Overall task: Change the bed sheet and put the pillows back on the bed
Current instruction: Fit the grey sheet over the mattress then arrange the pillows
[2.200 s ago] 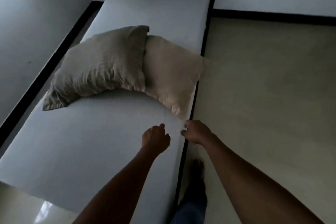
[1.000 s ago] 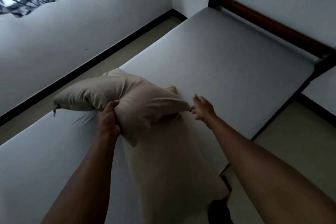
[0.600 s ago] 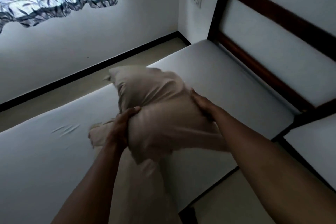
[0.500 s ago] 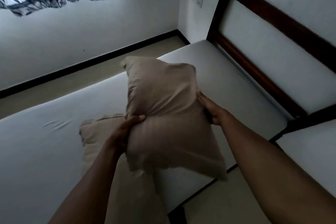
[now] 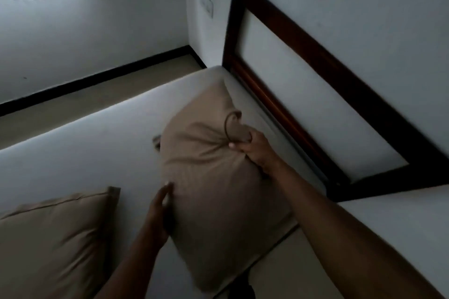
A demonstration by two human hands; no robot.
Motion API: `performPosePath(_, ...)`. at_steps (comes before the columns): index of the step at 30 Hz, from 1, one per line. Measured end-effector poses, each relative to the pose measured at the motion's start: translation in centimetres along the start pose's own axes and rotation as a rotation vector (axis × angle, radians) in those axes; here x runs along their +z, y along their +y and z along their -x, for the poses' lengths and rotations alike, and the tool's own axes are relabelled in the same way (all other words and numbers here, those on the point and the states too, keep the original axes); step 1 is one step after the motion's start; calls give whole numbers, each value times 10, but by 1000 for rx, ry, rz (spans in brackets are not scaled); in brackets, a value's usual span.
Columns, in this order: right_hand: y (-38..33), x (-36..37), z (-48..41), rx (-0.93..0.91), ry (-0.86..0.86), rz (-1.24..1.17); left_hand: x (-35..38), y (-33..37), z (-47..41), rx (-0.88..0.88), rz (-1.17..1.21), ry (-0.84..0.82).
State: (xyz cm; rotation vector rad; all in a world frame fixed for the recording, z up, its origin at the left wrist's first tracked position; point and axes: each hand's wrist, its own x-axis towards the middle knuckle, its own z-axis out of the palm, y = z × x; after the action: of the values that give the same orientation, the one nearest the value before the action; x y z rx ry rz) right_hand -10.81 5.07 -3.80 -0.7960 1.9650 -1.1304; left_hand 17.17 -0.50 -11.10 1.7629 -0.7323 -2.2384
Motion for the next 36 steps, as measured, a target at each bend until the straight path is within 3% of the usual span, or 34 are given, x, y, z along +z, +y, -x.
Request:
performPosePath(4, -5, -92, -57, -93, 102, 39, 126, 20, -37, 190, -20, -5)
performPosePath(8, 10, -174, -124, -120, 149, 226, 227, 48, -87, 206, -98, 37)
performPosePath(13, 100, -226, -186, 175, 140, 603, 323, 34, -131, 121, -357, -188)
performPosePath(16, 148, -220, -189, 345, 0, 812, 358, 18, -141, 64, -422, -321)
performPosePath(18, 164, -203, -179, 354, 56, 911, 363, 8, -144, 66, -459, -326)
performPosePath(24, 182, -150, -127, 317, 180, 927, 280, -7, -147, 95, -488, -145)
performPosePath(28, 185, -88, -87, 417, -91, 892, 164, -9, -127, 153, -594, 36)
performPosePath(36, 152, 165, 12, 377, -570, 789, -169, -31, -63, 259, -1056, 460)
